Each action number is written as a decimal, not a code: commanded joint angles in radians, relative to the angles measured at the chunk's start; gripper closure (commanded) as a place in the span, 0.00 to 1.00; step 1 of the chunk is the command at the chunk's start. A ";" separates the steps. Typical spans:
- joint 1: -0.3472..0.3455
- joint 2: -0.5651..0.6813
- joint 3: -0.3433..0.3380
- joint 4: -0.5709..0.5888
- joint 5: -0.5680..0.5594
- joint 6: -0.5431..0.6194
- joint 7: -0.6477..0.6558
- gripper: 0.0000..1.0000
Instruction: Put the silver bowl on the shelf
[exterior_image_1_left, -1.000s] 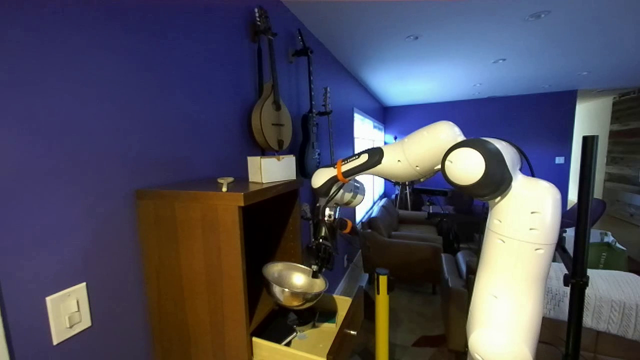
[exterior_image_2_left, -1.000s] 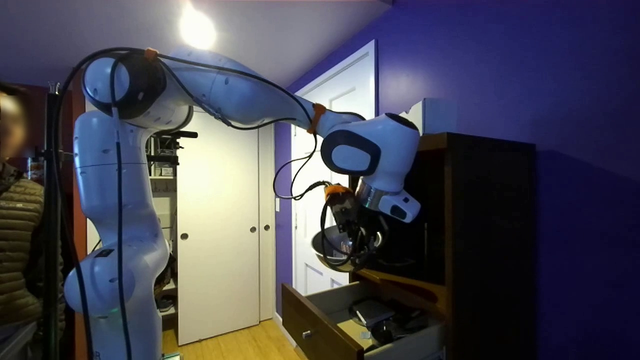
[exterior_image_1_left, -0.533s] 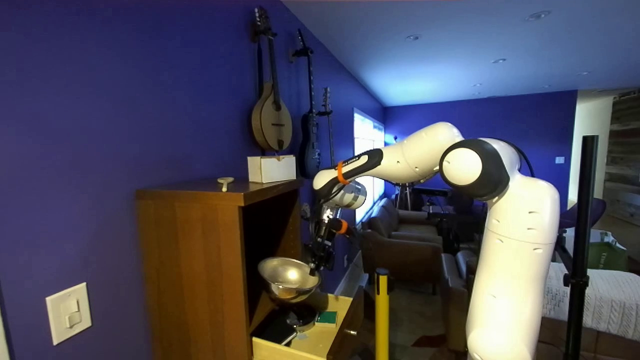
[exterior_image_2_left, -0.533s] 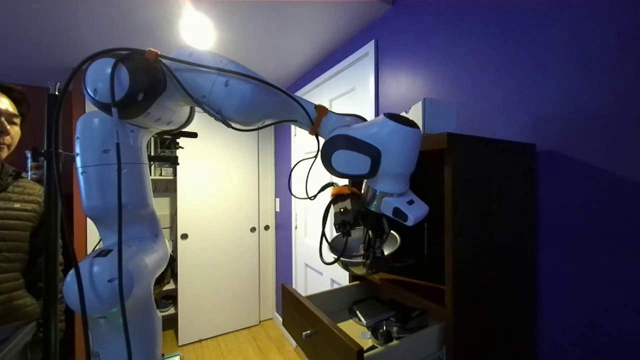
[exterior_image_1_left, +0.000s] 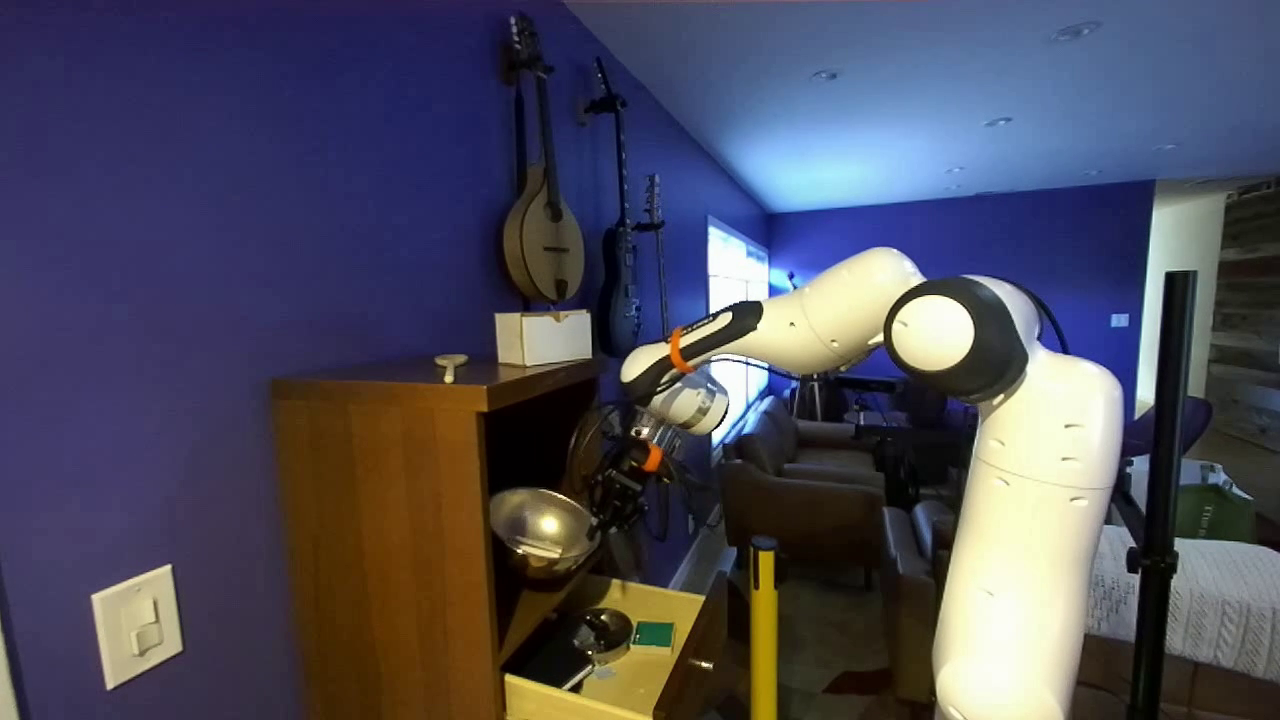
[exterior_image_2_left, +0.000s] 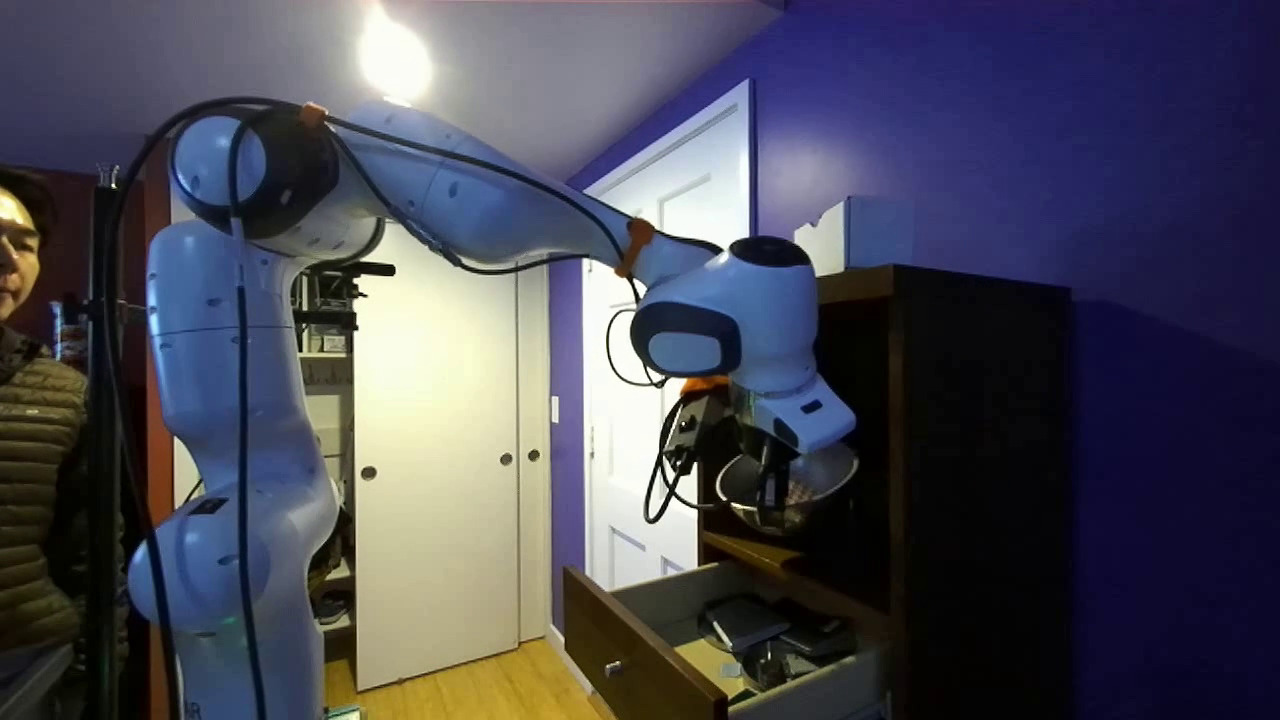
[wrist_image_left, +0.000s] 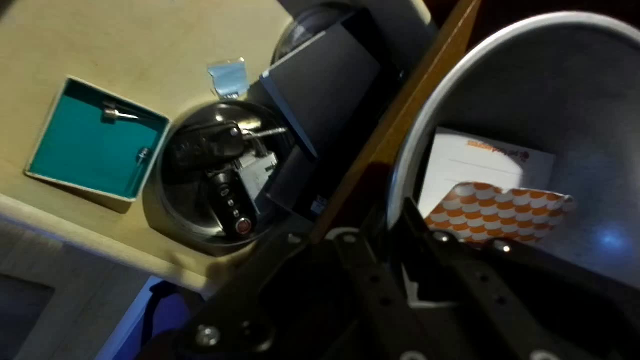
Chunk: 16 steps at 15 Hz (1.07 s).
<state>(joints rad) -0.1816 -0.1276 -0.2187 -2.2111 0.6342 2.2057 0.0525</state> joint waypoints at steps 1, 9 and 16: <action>0.032 -0.040 0.049 -0.082 0.079 0.204 0.077 0.98; 0.078 -0.048 0.103 -0.137 0.073 0.336 0.144 0.64; 0.070 -0.080 0.095 -0.145 0.064 0.343 0.164 0.17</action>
<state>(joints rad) -0.1092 -0.1626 -0.1171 -2.3283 0.6920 2.5445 0.1987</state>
